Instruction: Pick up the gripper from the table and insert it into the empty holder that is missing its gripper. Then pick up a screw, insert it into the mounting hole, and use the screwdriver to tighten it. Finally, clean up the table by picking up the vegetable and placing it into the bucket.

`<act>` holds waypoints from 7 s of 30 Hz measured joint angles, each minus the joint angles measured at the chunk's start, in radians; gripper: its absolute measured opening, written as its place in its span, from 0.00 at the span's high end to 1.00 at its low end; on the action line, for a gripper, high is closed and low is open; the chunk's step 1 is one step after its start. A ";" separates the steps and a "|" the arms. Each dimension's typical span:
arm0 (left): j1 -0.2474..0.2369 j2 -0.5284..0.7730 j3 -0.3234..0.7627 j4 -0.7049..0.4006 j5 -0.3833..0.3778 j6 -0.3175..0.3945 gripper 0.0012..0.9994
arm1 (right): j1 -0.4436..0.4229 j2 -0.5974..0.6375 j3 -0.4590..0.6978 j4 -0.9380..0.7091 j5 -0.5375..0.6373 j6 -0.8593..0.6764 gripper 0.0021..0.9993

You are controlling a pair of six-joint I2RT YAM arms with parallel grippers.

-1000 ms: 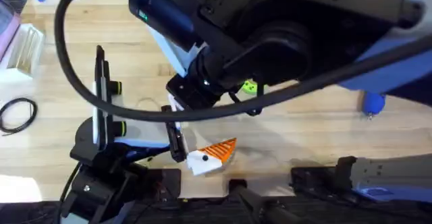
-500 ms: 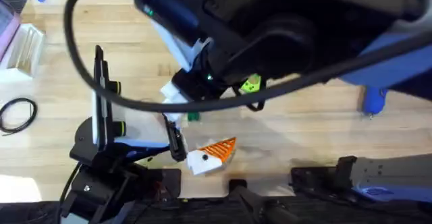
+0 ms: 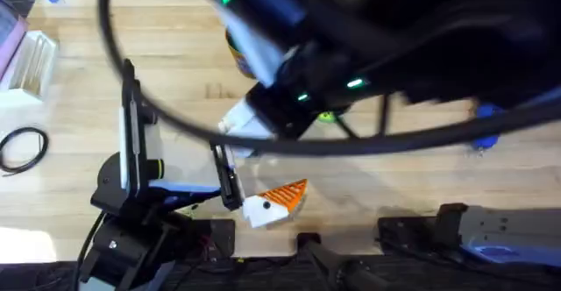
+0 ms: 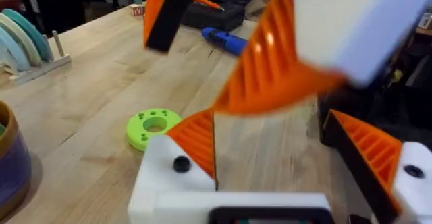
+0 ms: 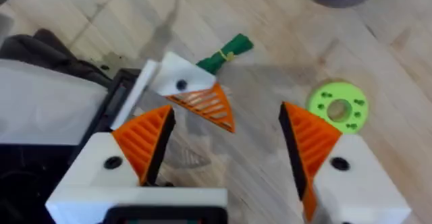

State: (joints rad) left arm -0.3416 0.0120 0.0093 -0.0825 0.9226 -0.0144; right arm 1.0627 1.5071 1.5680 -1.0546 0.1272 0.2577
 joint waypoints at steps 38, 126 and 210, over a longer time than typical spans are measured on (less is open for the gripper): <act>0.000 0.000 0.000 0.000 0.000 0.014 0.99 | -0.416 -0.817 -0.431 -0.091 -0.484 -0.023 0.02; 0.000 0.000 0.000 0.000 0.000 0.014 0.99 | -1.666 0.266 -0.425 0.406 -0.072 -0.316 0.98; 0.000 0.000 0.000 0.000 -0.002 0.014 0.99 | -0.149 -0.518 -0.984 1.816 -0.483 -0.077 0.98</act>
State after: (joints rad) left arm -0.3416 0.0120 0.0093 -0.0826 0.9203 -0.0006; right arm 0.9142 0.9886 0.5842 0.7616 -0.3557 0.1810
